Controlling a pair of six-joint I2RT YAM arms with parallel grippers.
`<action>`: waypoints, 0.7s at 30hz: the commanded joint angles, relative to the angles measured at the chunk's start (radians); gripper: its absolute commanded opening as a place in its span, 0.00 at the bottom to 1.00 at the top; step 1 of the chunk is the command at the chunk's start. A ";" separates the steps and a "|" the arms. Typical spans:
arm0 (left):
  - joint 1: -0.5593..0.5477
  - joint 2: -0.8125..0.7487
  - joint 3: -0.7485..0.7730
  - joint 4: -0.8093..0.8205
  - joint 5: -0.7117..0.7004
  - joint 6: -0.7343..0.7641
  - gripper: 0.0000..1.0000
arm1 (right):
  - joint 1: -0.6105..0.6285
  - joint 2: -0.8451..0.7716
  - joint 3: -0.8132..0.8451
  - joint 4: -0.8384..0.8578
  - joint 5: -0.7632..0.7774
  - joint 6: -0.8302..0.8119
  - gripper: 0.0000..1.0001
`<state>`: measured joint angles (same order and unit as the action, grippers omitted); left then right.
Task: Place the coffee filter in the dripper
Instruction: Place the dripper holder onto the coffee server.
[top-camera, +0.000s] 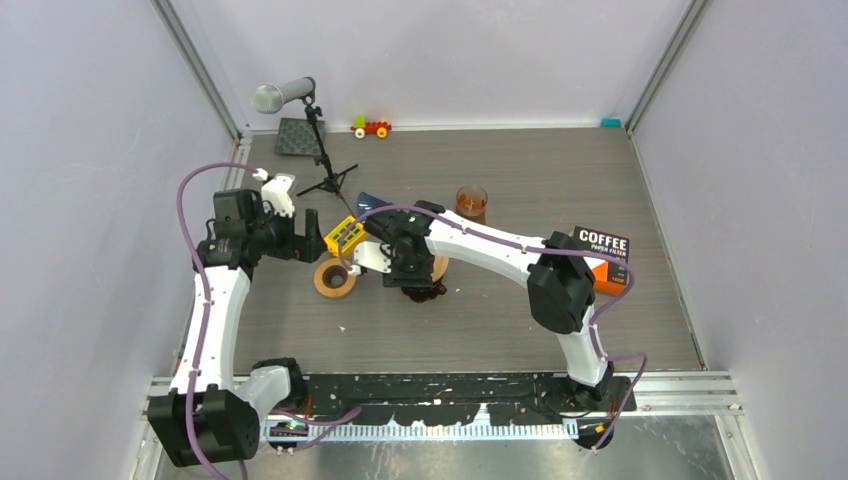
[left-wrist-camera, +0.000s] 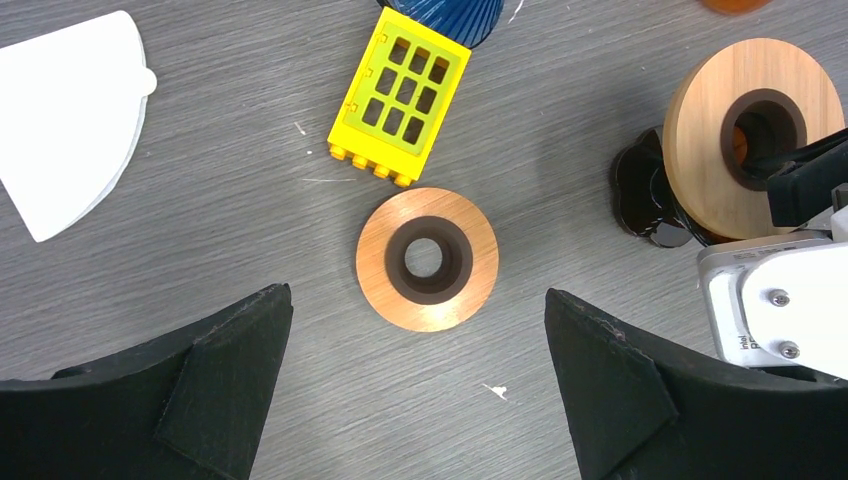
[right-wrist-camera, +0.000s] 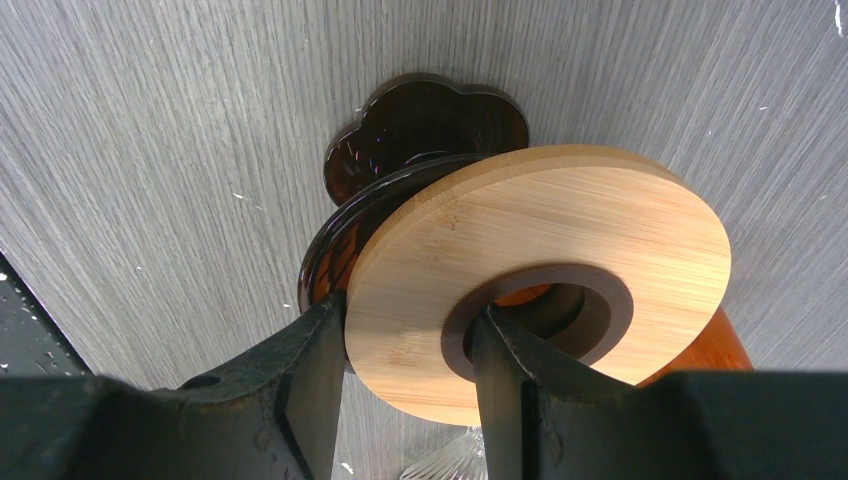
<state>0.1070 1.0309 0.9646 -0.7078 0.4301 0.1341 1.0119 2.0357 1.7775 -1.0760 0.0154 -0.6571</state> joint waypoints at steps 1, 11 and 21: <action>0.004 -0.020 -0.002 0.021 0.028 -0.004 1.00 | 0.003 -0.001 0.046 -0.014 0.012 -0.006 0.36; 0.003 -0.020 -0.002 0.027 0.033 -0.003 1.00 | 0.009 -0.065 0.085 -0.015 0.023 0.011 0.33; 0.004 -0.024 -0.004 0.026 0.039 -0.001 1.00 | 0.043 -0.087 0.056 -0.076 0.011 0.022 0.34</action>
<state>0.1070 1.0286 0.9642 -0.7074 0.4446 0.1345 1.0351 2.0239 1.8252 -1.1126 0.0212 -0.6476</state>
